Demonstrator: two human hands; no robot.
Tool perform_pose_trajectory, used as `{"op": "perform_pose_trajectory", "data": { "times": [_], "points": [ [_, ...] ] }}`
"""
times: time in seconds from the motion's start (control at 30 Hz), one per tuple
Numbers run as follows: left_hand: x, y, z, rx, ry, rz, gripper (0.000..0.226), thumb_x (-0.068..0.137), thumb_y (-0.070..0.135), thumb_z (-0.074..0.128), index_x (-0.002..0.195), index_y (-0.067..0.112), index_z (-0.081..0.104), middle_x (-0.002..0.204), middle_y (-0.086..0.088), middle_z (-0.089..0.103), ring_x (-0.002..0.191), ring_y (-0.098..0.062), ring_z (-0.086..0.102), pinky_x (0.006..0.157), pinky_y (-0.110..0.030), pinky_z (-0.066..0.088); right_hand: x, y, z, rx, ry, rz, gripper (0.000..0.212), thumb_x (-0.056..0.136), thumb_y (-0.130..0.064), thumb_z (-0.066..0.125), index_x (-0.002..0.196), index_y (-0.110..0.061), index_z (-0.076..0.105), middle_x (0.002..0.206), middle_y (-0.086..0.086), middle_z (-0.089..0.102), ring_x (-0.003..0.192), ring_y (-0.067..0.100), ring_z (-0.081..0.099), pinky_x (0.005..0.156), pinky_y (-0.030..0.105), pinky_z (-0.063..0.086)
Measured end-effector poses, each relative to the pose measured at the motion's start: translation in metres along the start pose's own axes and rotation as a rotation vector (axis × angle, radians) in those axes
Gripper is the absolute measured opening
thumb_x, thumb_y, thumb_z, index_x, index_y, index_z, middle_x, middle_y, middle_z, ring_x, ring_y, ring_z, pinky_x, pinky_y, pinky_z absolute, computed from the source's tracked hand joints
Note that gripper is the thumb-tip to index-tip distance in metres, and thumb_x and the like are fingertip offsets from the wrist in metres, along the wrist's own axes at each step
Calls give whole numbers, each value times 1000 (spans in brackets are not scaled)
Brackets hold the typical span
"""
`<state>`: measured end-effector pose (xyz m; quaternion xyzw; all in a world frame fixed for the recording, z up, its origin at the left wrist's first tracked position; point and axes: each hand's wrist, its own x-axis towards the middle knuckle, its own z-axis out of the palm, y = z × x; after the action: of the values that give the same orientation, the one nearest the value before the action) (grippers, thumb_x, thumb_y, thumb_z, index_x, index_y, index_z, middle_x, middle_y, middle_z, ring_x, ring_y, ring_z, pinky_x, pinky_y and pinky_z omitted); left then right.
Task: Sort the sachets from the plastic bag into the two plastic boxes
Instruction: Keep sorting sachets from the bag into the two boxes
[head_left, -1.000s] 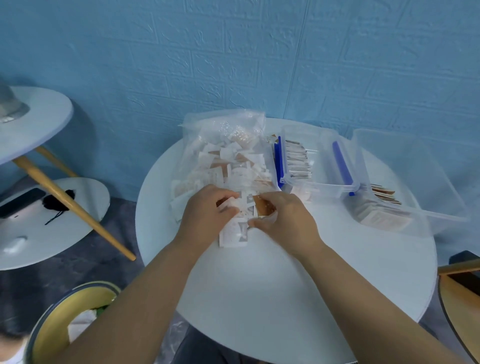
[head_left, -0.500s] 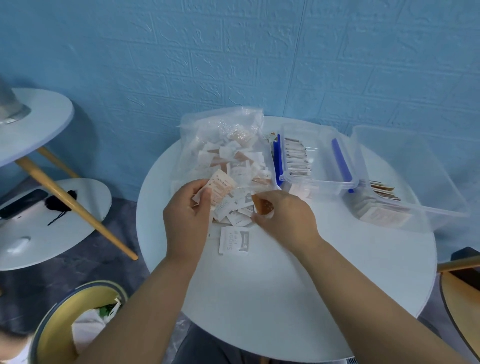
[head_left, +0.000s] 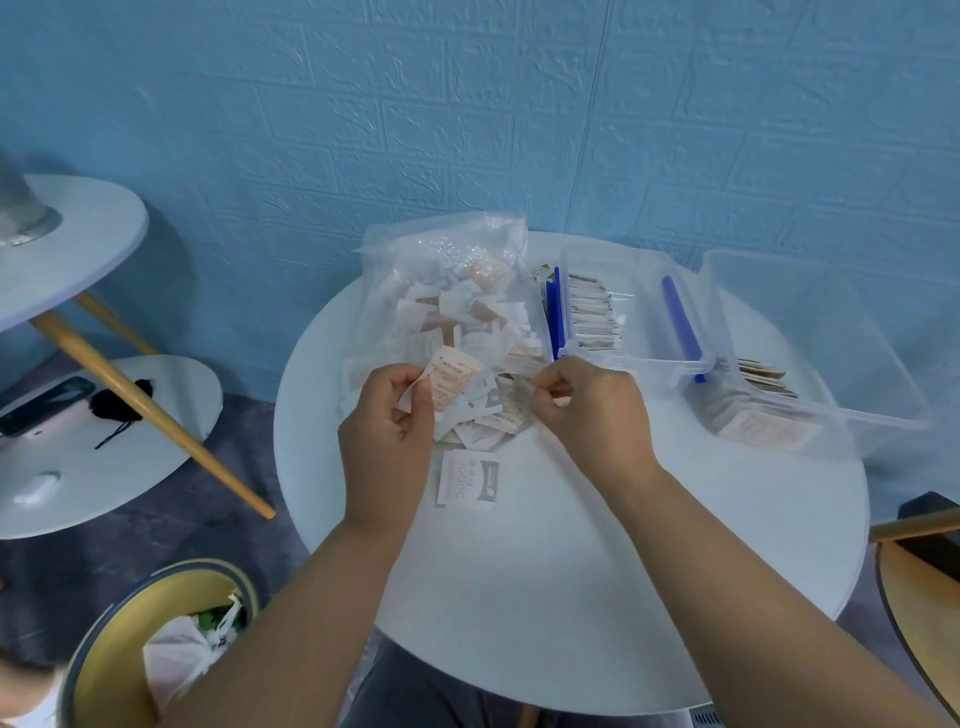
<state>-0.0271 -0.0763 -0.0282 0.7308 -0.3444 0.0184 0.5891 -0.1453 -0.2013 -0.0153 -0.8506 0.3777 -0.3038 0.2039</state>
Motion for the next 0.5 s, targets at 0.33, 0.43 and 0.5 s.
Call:
{"op": "perform_pose_trajectory", "data": {
  "times": [0.33, 0.43, 0.5],
  "points": [
    [0, 0, 6, 27, 13, 9, 12, 93, 19, 53, 100, 16, 62, 98, 13, 61, 80, 7, 57, 67, 0, 43, -6, 0, -11, 504, 12, 217, 15, 72, -11, 78, 72, -22, 67, 67, -12, 66, 63, -3, 59, 66, 8, 44],
    [2, 0, 6, 51, 6, 22, 20, 94, 18, 52, 107, 12, 65, 101, 12, 61, 86, 2, 58, 69, 1, 42, -4, -2, -20, 623, 100, 251, 17, 73, -11, 77, 69, -25, 67, 64, -12, 66, 63, 3, 58, 67, 20, 51],
    [2, 0, 6, 43, 0, -1, 20, 94, 19, 52, 108, 14, 66, 101, 11, 63, 84, 4, 58, 70, -1, 43, -2, -5, -27, 752, 114, 269, 18, 74, -7, 75, 70, -22, 66, 65, -9, 66, 64, 8, 59, 62, 25, 54]
  ]
}}
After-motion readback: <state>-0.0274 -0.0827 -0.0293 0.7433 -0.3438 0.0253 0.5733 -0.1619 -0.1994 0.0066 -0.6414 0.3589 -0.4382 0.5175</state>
